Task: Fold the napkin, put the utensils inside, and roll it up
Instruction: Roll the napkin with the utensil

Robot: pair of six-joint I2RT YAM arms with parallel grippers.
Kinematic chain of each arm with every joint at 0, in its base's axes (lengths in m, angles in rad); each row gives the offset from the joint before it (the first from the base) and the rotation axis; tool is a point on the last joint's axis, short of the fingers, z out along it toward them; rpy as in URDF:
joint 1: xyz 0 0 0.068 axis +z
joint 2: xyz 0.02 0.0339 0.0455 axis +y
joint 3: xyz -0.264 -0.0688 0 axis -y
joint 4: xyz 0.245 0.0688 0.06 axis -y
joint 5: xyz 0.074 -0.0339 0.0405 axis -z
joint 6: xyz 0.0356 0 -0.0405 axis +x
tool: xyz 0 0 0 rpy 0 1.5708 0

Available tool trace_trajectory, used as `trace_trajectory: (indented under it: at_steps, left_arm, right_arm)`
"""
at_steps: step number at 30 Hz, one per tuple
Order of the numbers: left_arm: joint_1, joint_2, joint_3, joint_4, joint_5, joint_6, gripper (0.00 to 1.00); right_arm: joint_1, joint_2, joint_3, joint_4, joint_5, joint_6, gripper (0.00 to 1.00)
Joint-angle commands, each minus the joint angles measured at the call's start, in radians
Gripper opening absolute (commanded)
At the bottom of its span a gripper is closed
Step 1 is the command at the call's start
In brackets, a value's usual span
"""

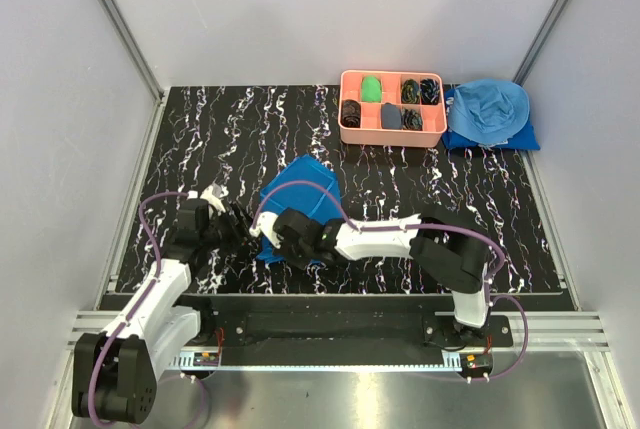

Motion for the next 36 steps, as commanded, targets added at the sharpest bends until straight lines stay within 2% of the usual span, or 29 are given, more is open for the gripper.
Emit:
trace_trajectory:
  at_steps: [1, 12, 18, 27, 32, 36]
  left_arm:
    - [0.003, -0.055, 0.004, 0.017, -0.084, 0.028, 0.73]
    - [-0.106, -0.164, -0.102, 0.084, -0.106, -0.007, 0.81]
    - [-0.14, -0.246, -0.173, 0.124, -0.11, -0.007, 0.86]
    - [-0.145, -0.187, -0.208, 0.141, -0.115, -0.078, 0.81]
    - [-0.149, -0.206, -0.243, 0.173, -0.087, -0.134, 0.76]
    - [-0.152, -0.224, -0.258, 0.183, -0.052, -0.136, 0.76]
  right_arm:
    - [-0.063, -0.004, 0.091, -0.182, -0.307, 0.068, 0.0]
    - [-0.197, 0.127, 0.271, -0.363, -0.66, 0.111, 0.0]
    - [-0.258, 0.22, 0.346, -0.423, -0.786, 0.126, 0.0]
    - [-0.298, 0.295, 0.415, -0.466, -0.823, 0.172, 0.0]
    - [-0.312, 0.324, 0.447, -0.496, -0.838, 0.188, 0.0]
    - [-0.327, 0.359, 0.469, -0.521, -0.855, 0.199, 0.0]
